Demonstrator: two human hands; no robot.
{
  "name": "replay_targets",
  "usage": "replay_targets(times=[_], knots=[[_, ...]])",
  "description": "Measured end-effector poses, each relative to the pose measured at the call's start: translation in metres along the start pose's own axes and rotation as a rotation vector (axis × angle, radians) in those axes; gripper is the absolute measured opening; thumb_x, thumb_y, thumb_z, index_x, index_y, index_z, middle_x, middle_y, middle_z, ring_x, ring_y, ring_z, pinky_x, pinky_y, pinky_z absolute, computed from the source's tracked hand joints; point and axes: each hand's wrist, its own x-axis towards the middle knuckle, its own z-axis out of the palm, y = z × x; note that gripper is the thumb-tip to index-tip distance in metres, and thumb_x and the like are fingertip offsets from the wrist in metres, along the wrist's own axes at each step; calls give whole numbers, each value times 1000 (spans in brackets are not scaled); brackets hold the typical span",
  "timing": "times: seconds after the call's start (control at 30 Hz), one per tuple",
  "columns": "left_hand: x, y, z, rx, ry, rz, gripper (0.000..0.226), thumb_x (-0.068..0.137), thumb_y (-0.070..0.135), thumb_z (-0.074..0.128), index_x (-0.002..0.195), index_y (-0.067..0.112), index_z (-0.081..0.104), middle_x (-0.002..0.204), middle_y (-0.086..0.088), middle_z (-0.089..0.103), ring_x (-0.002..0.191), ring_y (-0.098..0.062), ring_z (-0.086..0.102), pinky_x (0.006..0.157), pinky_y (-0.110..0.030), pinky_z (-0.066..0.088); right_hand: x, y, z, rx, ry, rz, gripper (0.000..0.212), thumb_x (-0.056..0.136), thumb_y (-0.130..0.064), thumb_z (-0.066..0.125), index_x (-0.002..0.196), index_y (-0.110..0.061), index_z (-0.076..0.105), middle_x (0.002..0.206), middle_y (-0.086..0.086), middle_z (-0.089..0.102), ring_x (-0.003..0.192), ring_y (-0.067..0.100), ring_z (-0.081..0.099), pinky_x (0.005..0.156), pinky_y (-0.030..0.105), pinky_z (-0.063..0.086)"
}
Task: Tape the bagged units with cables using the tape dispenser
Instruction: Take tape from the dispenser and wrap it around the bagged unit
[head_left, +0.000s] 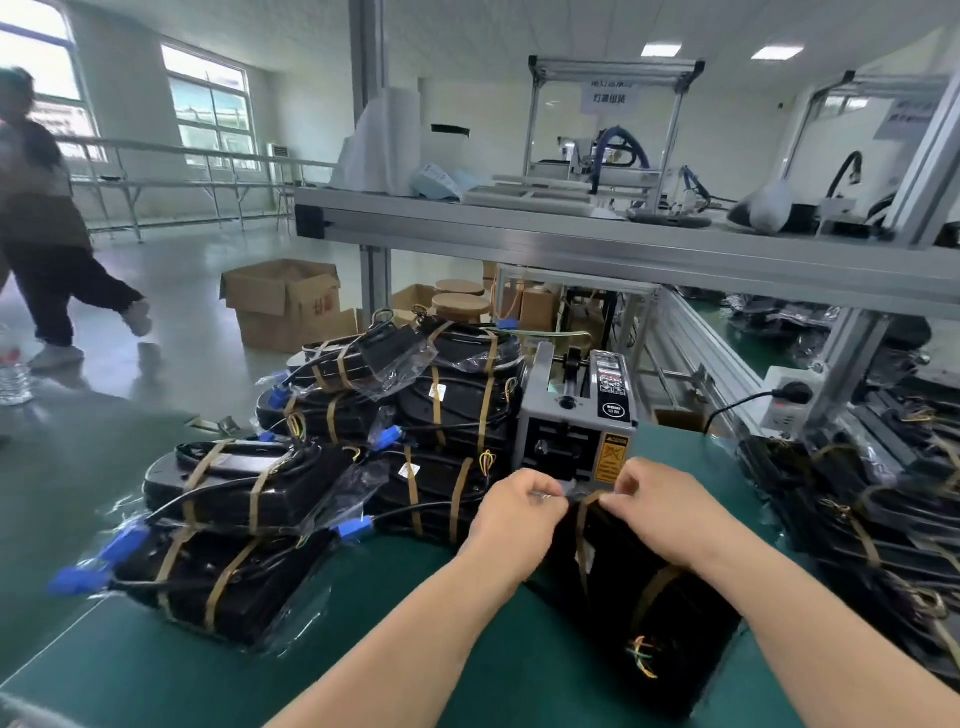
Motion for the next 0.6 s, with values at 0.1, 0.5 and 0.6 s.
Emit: replay_targets(times=[0.1, 0.5, 0.6], knots=[[-16, -12, -11, 152, 31, 76, 32, 92, 51, 56, 120, 38, 55, 102, 11, 58, 73, -8, 55, 64, -26, 46, -5, 9, -9, 44, -1, -9, 13, 96, -31, 62, 88, -23, 56, 98, -3, 62, 91, 18, 56, 73, 28, 37], [-90, 59, -152, -423, -16, 316, 27, 75, 45, 81, 75, 19, 73, 77, -11, 73, 71, -25, 72, 61, -34, 59, -18, -122, -84, 798, -327, -459, 32, 89, -34, 63, 105, -8, 69, 91, 6, 78, 77, 17, 72, 62, 21, 59], [-90, 74, -197, -444, 203, 330, 30, 64, 48, 77, 60, 19, 72, 59, -3, 67, 51, -16, 65, 46, -24, 52, -4, -163, -87, 1032, -295, -438, 38, 99, -35, 55, 116, -1, 64, 107, 14, 75, 99, 24, 71, 81, 33, 61]])
